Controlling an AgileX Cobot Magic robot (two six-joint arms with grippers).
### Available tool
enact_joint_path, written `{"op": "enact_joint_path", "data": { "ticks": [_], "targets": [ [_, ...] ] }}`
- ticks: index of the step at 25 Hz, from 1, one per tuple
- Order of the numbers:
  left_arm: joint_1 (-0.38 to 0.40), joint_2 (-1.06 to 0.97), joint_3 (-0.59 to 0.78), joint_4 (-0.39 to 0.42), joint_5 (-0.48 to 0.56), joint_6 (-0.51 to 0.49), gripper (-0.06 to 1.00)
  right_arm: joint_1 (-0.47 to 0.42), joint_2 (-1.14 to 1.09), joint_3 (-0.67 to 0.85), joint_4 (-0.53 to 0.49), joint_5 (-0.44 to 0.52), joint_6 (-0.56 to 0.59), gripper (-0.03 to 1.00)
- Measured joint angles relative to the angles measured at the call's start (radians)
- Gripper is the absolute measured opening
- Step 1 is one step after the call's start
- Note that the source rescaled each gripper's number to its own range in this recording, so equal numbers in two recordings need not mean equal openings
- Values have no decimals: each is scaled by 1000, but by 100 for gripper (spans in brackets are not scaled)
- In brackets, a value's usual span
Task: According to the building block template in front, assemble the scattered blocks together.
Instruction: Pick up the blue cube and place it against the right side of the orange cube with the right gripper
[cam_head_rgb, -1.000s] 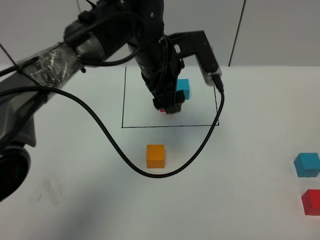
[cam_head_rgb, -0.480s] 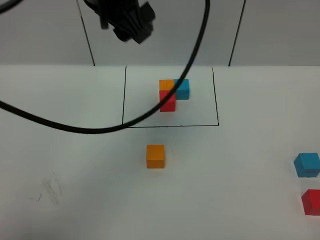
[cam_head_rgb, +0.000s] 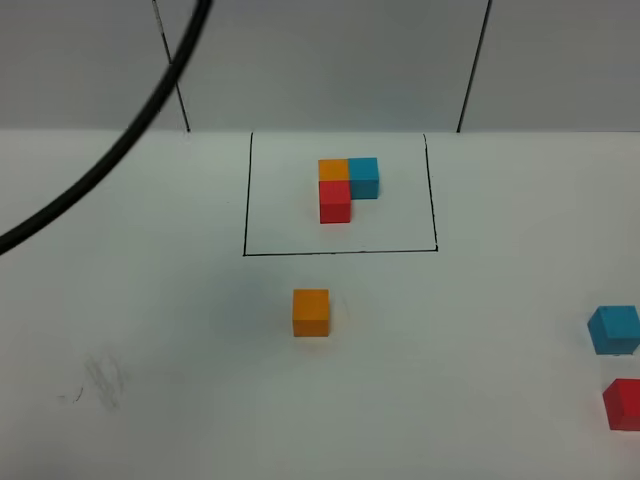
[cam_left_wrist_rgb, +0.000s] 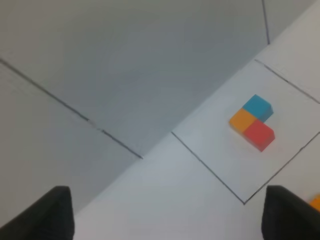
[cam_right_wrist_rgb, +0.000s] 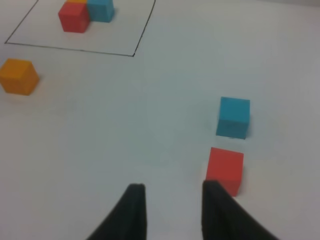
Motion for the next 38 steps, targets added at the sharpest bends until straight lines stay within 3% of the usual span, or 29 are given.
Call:
{"op": "enact_joint_path", "data": {
  "ticks": [8, 14, 18, 21, 27, 32, 38],
  "targets": [
    [0, -390, 417, 171, 0, -63, 99, 0, 0, 0, 0, 0, 0, 0],
    [0, -702, 599, 206, 0, -62, 99, 0, 0, 0, 0, 0, 0, 0],
    [13, -840, 619, 111, 0, -60, 99, 0, 0, 0, 0, 0, 0, 0],
    [67, -901, 642, 22, 0, -13, 99, 0, 0, 0, 0, 0, 0, 0],
    [309, -999, 765, -140, 0, 116, 99, 0, 0, 0, 0, 0, 0, 0],
    [445, -1123, 877, -272, 0, 97, 99, 0, 0, 0, 0, 0, 0, 0],
    [529, -1291, 1058, -320, -20, 12, 99, 0, 0, 0, 0, 0, 0, 0]
  ]
}}
